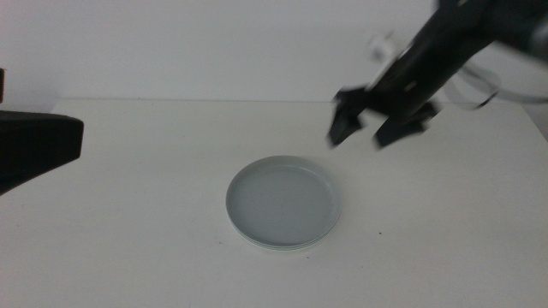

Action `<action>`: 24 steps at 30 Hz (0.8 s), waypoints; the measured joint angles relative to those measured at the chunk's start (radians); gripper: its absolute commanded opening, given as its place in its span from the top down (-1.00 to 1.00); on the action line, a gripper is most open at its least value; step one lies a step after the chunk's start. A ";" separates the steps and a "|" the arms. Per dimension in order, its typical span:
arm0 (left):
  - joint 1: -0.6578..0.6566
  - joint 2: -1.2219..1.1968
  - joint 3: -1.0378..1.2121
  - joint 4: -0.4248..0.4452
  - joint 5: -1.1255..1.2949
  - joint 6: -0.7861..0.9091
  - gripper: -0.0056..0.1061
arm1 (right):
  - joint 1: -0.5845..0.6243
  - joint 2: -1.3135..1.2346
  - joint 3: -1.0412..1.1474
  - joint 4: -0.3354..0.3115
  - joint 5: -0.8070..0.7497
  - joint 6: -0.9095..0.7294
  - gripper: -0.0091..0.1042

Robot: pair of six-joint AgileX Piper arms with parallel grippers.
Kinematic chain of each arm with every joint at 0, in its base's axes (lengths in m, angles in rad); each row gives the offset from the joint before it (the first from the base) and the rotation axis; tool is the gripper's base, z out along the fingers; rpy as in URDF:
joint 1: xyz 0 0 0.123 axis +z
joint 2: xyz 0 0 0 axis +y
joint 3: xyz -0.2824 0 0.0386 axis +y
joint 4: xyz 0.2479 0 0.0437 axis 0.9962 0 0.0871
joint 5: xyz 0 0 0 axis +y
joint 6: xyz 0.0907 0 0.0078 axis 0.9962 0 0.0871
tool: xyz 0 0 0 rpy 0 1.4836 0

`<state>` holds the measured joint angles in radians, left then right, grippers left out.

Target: Stack the three bowls on top of each other.

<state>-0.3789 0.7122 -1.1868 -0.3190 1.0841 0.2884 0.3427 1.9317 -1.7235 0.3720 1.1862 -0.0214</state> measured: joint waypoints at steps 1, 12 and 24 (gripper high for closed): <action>0.000 0.000 0.000 0.000 0.000 0.000 -0.78 | -0.017 -0.045 -0.002 -0.022 0.010 -0.006 -0.78; 0.000 0.000 0.000 0.000 0.000 0.000 -0.78 | -0.165 -0.764 0.422 -0.186 -0.211 -0.014 -0.78; 0.000 0.000 0.000 0.000 -0.006 0.000 -0.78 | -0.165 -1.088 0.758 -0.270 -0.600 0.027 -0.78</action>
<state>-0.3789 0.7122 -1.1868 -0.3190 1.0780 0.2884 0.1779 0.8434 -0.9656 0.1022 0.5866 0.0059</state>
